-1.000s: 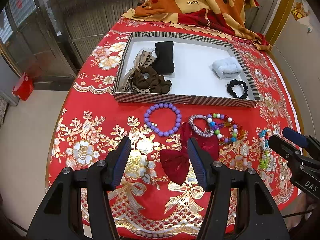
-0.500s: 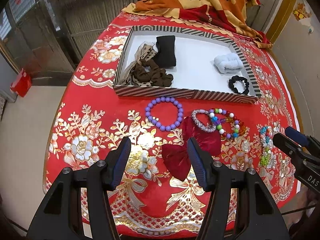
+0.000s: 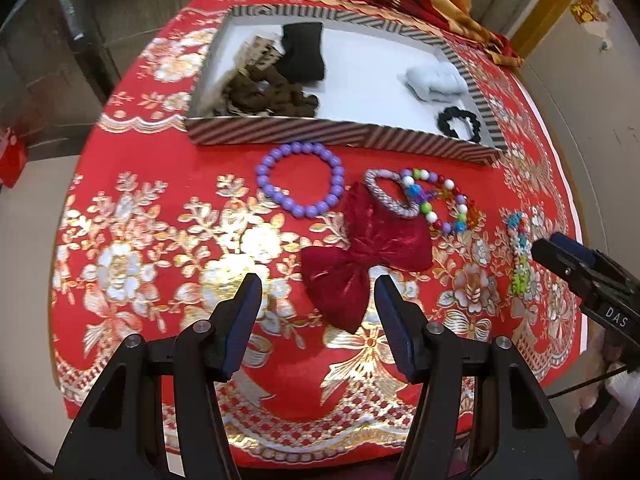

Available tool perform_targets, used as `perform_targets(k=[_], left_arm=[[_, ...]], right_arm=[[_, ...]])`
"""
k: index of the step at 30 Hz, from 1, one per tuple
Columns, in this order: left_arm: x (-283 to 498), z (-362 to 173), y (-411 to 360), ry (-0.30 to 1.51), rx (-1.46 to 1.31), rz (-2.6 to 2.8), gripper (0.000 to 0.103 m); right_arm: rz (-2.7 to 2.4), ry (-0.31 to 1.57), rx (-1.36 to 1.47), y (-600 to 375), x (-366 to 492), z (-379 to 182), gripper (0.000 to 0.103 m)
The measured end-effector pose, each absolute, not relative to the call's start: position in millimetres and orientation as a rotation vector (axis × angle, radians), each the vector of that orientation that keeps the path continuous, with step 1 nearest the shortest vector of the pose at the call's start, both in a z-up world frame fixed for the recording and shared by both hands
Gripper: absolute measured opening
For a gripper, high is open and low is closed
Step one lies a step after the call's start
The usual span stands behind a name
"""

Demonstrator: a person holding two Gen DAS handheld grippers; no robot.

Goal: Organize jewelry
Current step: 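Move the left gripper toward the red bow while the right gripper reaches for the beaded bracelets, then grasp the red velvet bow with the left gripper while the right gripper grasps the multicolour bead bracelet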

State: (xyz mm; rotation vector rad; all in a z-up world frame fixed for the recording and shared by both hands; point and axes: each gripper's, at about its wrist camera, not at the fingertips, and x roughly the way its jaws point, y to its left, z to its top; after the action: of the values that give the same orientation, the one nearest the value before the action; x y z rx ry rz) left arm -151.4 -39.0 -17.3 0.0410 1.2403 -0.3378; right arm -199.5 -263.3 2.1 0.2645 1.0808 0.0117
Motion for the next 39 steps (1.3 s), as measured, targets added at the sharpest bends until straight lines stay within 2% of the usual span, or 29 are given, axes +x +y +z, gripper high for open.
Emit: perform_targets(k=[11, 14, 21, 29, 33, 34, 36, 39], left_arm=[[-137, -39, -63, 1.278, 0.056, -0.406, 0.058], [-133, -45, -69, 1.294, 0.069, -0.406, 0.058], [-127, -48, -69, 1.295, 0.073, -0.402, 0.058], [-121, -55, -74, 1.309, 0.080, -0.411, 0.058], [-120, -58, -75, 1.312, 0.073, -0.427, 0.058], [-120, -58, -75, 1.306, 0.072, -0.435, 0.055], [-120, -58, -76, 1.298, 0.076, -0.447, 0.028], [-118, -57, -76, 1.305, 0.072, -0.469, 0.020]], right_arm=[[0.080, 1.069, 0.254, -249, -175, -1, 0.064], [0.091, 1.077, 0.246, -246, -166, -8, 0.050], [0.133, 1.116, 0.197, -231, -137, -27, 0.040], [0.150, 1.159, 0.162, -224, -124, -48, 0.014], [0.159, 1.139, 0.159, -224, -127, -43, 0.009], [0.161, 1.127, 0.158, -224, -128, -39, 0.009], [0.162, 1.111, 0.157, -226, -131, -30, 0.009], [0.165, 1.082, 0.157, -227, -135, -16, 0.009]])
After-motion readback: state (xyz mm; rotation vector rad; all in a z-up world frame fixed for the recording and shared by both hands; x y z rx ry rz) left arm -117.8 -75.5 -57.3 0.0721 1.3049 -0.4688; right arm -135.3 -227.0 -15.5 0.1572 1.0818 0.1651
